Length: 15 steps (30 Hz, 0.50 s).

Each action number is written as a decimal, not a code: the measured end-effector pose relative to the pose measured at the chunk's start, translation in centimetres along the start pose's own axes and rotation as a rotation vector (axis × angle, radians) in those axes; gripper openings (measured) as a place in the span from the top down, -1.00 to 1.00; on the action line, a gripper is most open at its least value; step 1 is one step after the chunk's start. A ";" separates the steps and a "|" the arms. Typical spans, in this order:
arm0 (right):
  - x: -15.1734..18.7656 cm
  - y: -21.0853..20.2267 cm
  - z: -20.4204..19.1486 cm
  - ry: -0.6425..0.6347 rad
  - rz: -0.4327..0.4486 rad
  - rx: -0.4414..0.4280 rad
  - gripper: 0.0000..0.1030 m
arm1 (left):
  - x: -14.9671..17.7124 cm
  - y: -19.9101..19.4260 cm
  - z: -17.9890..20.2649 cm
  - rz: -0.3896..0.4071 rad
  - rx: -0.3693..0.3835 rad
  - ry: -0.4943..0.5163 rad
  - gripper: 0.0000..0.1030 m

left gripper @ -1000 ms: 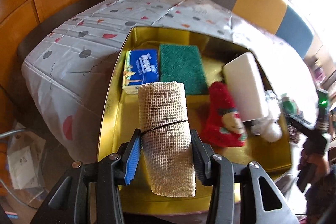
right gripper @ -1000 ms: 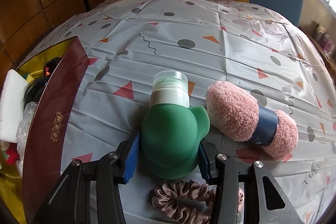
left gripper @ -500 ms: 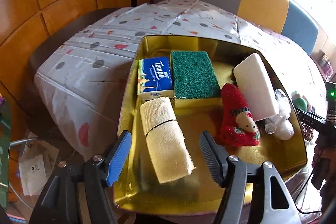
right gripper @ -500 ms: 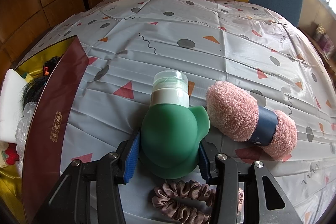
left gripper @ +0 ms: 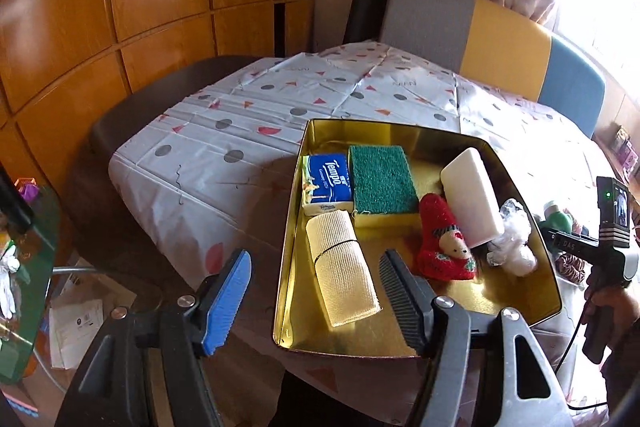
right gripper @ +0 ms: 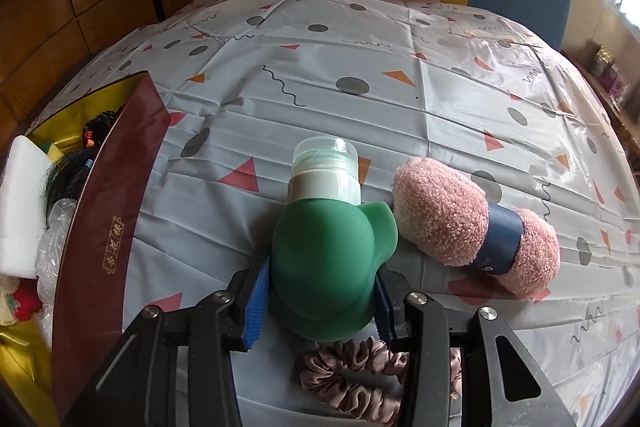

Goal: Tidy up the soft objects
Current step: 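Open the left tool to release the bandage and lift away, then carry the green silicone cup into the tray and open the right tool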

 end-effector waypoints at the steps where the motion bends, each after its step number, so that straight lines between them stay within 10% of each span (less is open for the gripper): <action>1: 0.0 -0.1 0.0 0.005 -0.002 -0.004 0.14 | 0.0 -0.1 -0.1 0.002 0.000 -0.003 -0.32; 15: -0.5 -3.2 -3.3 0.012 0.037 -0.084 0.14 | 1.0 -0.3 -0.5 -0.021 0.003 -0.018 -0.32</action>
Point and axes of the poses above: each gripper's, at about its wrist camera, not at the fingertips, and y roughly the way its jaws point, z to its right, x to its underside, the point moved 10 cm from there along y, roughly the way its jaws point, and after that the axes turned 13 degrees about z, right-handed, at the moved point
